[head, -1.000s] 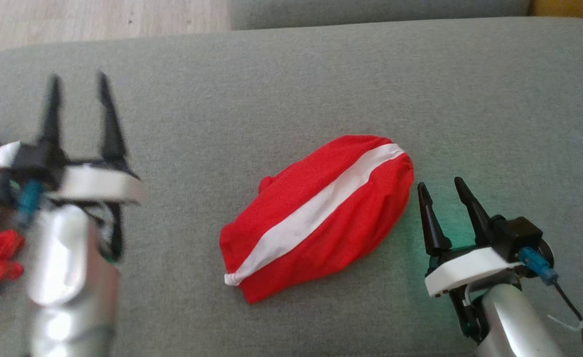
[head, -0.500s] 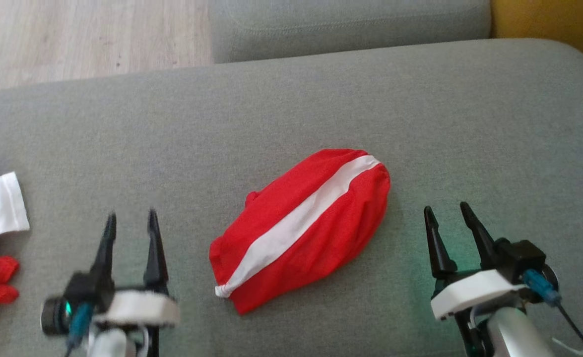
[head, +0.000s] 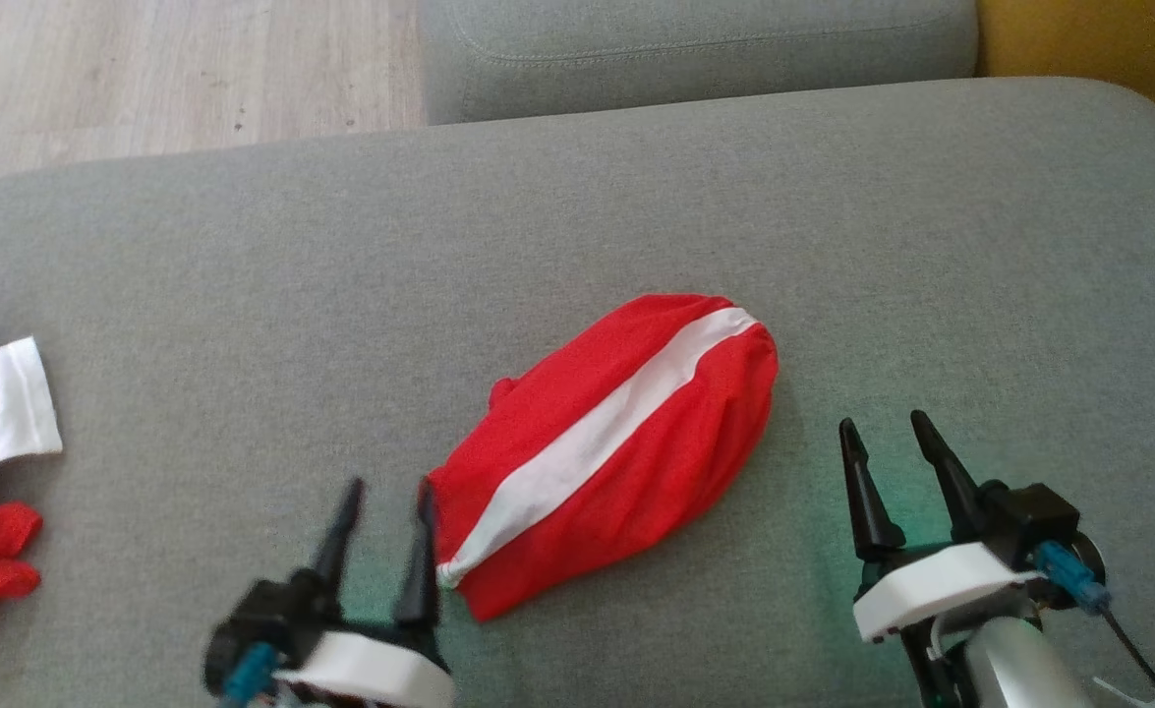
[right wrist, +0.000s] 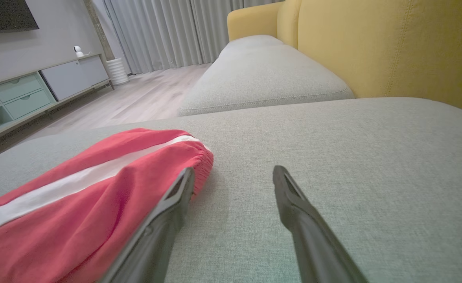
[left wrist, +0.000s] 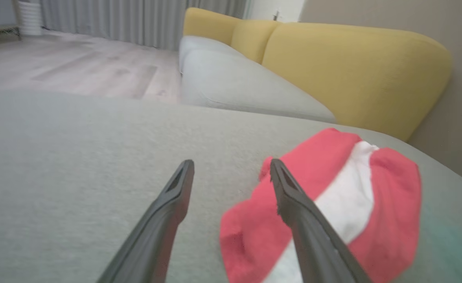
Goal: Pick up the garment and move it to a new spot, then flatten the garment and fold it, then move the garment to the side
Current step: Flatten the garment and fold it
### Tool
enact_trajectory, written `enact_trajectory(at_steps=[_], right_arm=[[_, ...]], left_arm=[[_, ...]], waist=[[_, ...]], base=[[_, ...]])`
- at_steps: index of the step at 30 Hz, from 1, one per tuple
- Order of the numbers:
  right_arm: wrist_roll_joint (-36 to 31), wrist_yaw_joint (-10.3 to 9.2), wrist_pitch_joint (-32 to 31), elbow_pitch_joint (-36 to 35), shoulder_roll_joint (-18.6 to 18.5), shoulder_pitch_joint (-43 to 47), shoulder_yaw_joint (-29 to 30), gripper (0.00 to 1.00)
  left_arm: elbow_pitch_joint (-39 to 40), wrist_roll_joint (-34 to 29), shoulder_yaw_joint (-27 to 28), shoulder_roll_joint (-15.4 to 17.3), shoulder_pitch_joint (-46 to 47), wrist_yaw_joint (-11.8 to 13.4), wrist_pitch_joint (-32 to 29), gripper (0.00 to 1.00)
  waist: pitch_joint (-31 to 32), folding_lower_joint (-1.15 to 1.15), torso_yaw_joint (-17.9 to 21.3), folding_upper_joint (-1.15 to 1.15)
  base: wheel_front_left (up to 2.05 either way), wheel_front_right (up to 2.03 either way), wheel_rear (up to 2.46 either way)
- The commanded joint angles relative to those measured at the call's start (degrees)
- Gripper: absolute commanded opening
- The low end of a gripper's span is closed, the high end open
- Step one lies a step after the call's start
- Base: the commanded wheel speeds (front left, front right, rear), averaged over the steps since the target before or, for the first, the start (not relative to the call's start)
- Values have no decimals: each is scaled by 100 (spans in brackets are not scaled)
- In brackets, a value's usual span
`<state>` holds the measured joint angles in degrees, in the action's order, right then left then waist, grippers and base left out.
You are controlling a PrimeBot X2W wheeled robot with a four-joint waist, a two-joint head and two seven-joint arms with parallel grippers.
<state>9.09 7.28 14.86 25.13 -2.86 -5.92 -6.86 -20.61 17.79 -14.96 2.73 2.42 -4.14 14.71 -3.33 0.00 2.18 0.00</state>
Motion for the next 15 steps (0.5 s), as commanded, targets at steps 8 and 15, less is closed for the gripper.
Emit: enact_trajectory(at_steps=[8, 15], right_arm=[[-20, 21, 14, -72, -2, -187, -213, 100], [-78, 21, 14, -51, -2, -221, -227, 100]], left_arm=[[-865, 612, -700, 15, 308, -240, 29, 100], [-1458, 806, -922, 15, 625, -250, 29, 100]], waist=[[-73, 0, -6, 0], [-138, 0, 39, 0]], base=[[0, 0, 0], [0, 0, 0]])
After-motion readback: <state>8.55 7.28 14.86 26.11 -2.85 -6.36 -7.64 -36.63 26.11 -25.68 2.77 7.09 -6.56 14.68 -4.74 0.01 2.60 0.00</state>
